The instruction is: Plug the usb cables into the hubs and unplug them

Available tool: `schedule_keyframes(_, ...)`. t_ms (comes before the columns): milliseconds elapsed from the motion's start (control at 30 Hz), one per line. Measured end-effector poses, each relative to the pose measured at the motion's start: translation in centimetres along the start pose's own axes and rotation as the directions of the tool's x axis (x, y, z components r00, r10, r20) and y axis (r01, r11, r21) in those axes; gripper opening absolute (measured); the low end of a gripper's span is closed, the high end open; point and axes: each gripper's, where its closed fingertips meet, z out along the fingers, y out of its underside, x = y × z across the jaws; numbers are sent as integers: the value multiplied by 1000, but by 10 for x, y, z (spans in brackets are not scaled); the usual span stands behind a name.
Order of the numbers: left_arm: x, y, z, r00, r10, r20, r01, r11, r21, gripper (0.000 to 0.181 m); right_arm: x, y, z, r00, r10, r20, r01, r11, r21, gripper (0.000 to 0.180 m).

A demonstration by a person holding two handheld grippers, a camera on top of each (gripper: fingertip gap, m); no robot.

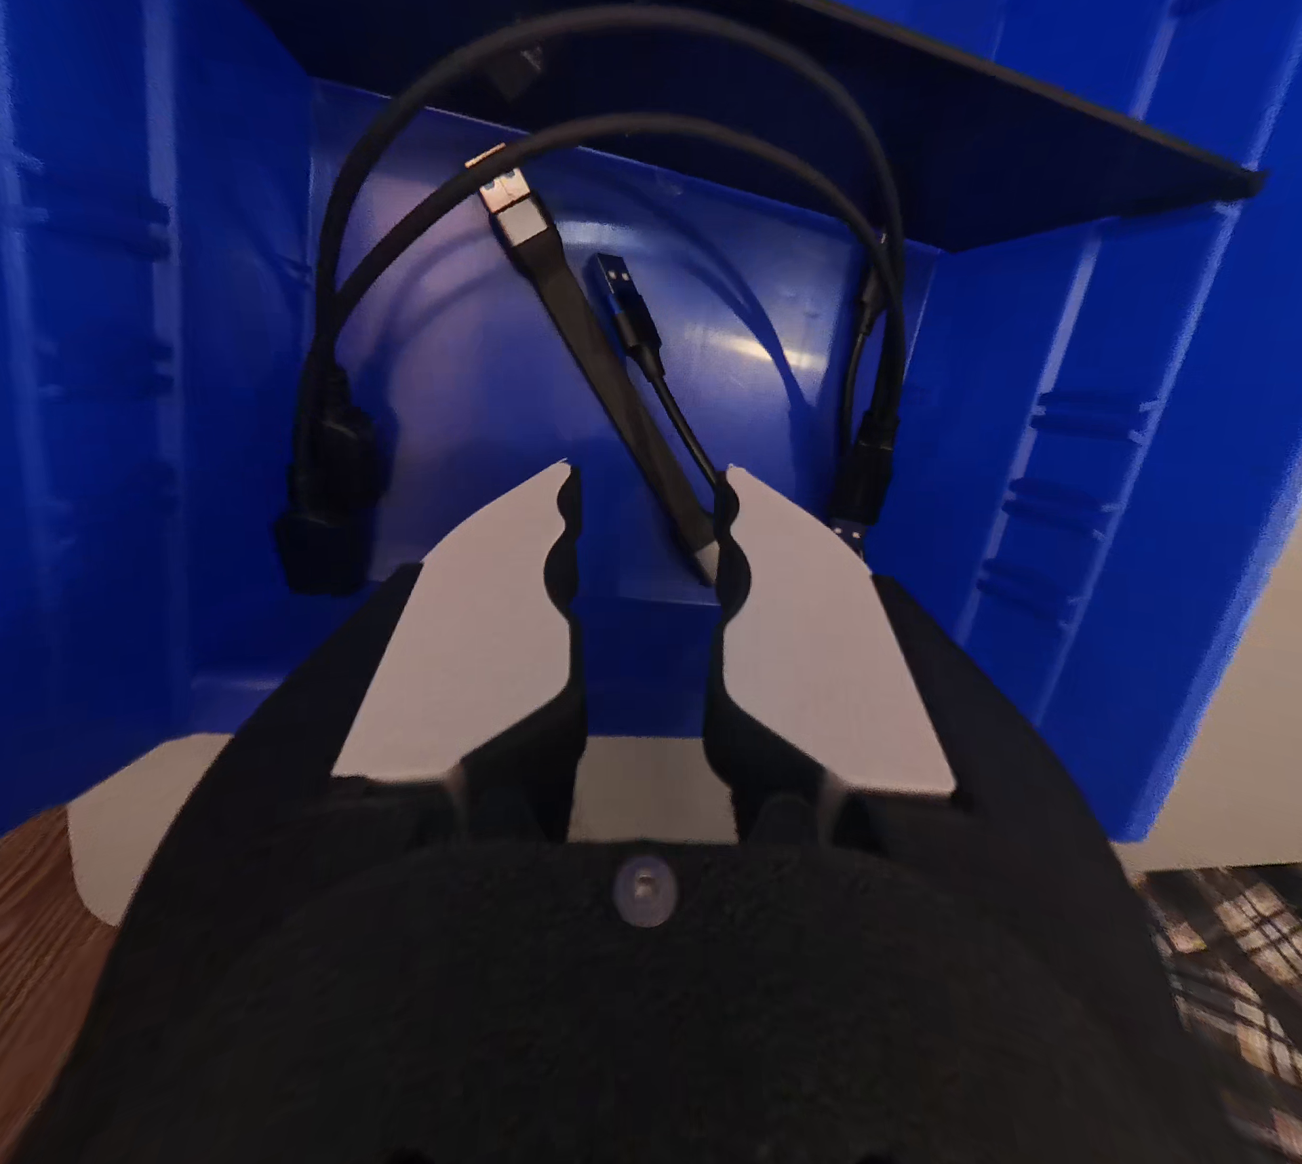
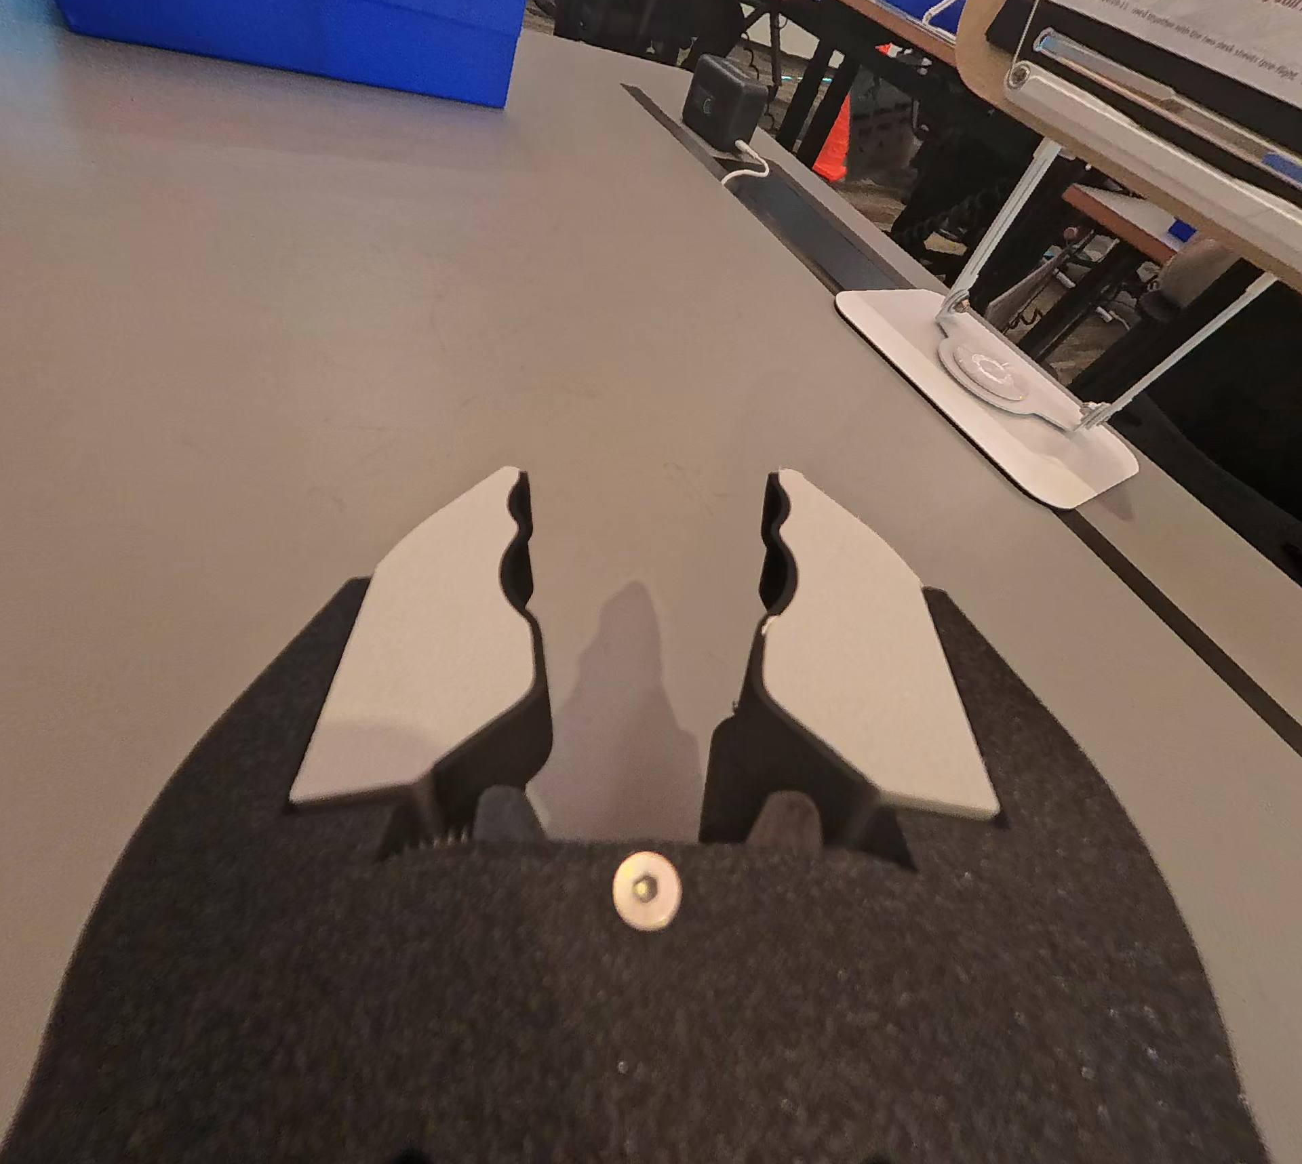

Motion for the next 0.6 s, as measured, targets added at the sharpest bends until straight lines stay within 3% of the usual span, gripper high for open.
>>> schedule_keyframes(467,-3,7,19,993,48,108,-25,979,-204,27,1,2,0,1000,3,0,-3,1000,-7,62)
schedule_keyframes(600,3,12,25,994,57,89,-33,966,-255,9,2,2,0,1000,13,2,-13,1000,-6,61)
